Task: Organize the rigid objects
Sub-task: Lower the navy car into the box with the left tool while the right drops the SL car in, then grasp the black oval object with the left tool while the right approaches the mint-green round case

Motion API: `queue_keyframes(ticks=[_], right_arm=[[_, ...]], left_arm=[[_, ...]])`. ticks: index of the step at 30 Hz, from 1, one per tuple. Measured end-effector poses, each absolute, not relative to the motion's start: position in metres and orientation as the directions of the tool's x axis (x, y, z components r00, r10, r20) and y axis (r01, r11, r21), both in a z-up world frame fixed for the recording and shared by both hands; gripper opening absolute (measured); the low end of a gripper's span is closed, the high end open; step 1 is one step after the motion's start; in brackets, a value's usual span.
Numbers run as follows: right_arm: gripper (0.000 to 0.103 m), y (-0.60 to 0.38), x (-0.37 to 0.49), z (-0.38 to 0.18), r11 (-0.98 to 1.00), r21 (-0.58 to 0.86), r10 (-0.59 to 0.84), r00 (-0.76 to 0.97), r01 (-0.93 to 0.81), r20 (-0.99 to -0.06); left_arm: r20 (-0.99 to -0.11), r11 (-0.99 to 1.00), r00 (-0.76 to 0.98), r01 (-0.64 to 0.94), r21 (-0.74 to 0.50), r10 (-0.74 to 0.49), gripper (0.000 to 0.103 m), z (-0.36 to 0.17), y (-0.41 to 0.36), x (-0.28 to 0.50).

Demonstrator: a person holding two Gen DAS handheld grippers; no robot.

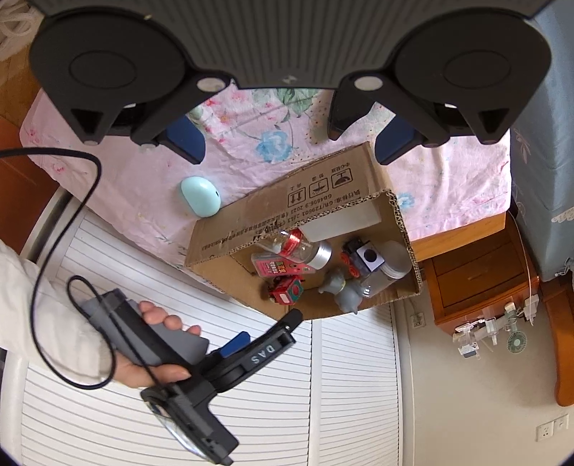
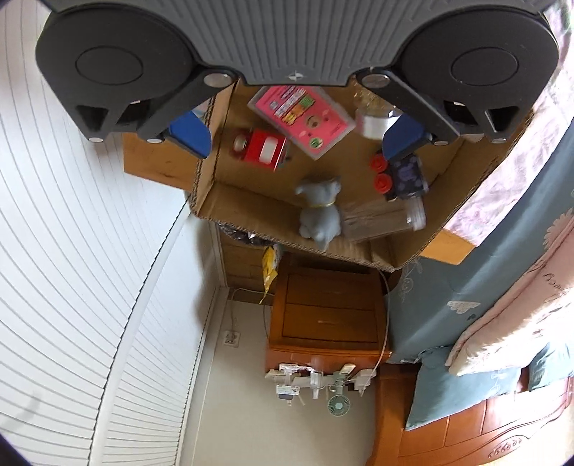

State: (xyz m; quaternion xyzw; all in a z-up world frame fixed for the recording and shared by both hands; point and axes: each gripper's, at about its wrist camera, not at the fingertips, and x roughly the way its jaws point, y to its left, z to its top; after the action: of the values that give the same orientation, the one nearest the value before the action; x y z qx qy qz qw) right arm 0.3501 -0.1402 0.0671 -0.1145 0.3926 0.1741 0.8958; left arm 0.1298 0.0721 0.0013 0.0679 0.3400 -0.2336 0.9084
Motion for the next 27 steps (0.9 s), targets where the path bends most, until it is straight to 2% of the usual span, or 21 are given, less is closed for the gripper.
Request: queue_keyframes(ticks=[14, 20, 27], right_arm=[[0.103, -0.163, 0.267, 0.070, 0.962, -0.015, 0.178, 0.667, -0.272, -0.723], [0.103, -0.178, 0.228, 0.034, 0.985, 0.008, 0.124, 0.685, -0.170, -0.717], [0.103, -0.174, 0.223, -0.030, 0.997, 0.032, 0.069, 0.621, -0.071, -0.781]], left_arm=[[-0.666, 0.916, 0.676, 0.400, -0.026, -0.315, 0.101, -0.004, 0.083, 0.120], [-0.685, 0.926, 0.670, 0.377, -0.020, -0.288, 0.101, -0.013, 0.088, 0.118], [-0.719, 0.921, 0.653, 0.387, 0.045, -0.239, 0.101, -0.028, 0.084, 0.120]])
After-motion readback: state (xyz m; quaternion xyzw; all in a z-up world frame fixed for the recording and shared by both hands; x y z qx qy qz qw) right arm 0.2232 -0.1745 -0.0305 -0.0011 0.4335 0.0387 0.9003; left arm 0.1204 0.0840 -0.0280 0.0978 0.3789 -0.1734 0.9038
